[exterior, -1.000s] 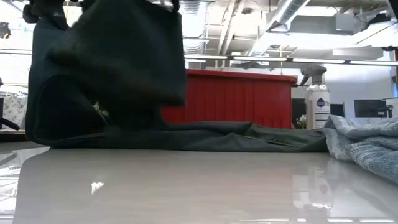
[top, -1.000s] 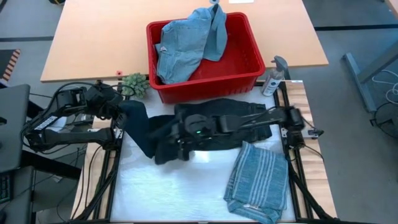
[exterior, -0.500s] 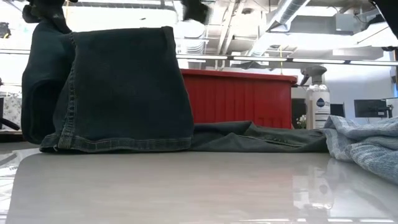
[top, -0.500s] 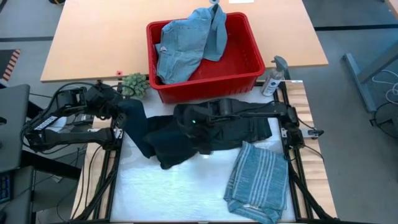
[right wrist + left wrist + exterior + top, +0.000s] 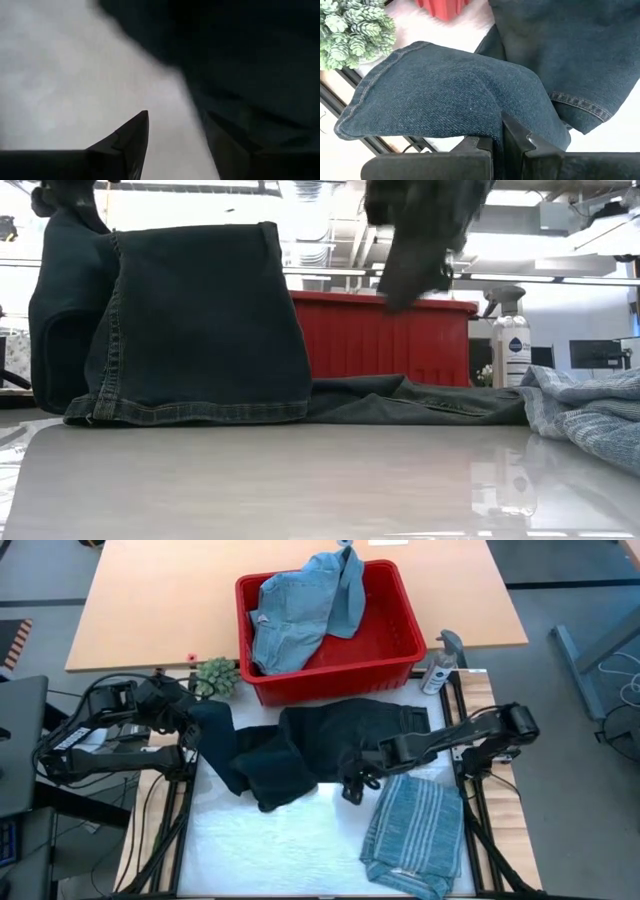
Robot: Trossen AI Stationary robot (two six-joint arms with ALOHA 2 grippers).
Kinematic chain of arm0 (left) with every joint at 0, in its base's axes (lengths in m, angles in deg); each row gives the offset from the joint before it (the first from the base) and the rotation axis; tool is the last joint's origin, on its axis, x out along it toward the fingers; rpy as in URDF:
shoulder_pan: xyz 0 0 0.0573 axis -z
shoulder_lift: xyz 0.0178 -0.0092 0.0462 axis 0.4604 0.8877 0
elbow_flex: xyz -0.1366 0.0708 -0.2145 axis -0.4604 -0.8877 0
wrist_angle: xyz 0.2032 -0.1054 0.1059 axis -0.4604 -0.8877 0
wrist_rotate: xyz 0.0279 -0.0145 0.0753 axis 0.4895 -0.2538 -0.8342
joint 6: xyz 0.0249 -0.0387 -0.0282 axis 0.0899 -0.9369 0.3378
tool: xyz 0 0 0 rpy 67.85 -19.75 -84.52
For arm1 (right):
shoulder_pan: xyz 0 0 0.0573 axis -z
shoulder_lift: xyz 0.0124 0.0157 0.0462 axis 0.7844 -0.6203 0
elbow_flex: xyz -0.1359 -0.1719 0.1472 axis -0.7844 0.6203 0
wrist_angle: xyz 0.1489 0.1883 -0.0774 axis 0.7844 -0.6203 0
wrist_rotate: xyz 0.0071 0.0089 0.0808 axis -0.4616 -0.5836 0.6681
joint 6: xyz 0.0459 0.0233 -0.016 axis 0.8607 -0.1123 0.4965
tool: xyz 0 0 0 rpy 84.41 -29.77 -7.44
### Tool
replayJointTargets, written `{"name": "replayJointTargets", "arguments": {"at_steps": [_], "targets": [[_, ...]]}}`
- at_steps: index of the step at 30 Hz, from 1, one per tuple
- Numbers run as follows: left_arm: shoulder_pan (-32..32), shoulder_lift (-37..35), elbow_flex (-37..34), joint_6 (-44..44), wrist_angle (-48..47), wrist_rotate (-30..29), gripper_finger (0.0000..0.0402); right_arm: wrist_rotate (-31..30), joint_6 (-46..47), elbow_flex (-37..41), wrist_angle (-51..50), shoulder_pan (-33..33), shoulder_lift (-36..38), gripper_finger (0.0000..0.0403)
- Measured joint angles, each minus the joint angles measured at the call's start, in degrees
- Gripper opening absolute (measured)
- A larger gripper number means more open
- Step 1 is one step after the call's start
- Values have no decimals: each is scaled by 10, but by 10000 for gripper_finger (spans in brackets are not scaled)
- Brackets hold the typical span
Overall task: Fold Laundry from Bin
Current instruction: Fold the blue denim pants
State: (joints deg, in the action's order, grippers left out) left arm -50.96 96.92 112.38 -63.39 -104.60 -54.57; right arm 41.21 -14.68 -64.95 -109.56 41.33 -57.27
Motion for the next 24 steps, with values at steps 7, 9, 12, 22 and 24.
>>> {"name": "replayJointTargets", "arguments": {"at_steps": [7, 9, 12, 22, 24], "targets": [[0, 0, 0, 0, 0, 0, 2, -80, -3, 14, 17, 0, -50, 200], [0, 0, 0, 0, 0, 0, 2, -84, -14, 13, 14, -2, -62, 197], [0, 0, 0, 0, 0, 0, 2, -98, -31, 13, 18, -5, -89, 194], [0, 0, 0, 0, 0, 0, 2, -106, -36, 14, 18, 24, -131, 193], [0, 0, 0, 0, 0, 0, 2, -103, -37, 14, 15, 27, -122, 193]]}}
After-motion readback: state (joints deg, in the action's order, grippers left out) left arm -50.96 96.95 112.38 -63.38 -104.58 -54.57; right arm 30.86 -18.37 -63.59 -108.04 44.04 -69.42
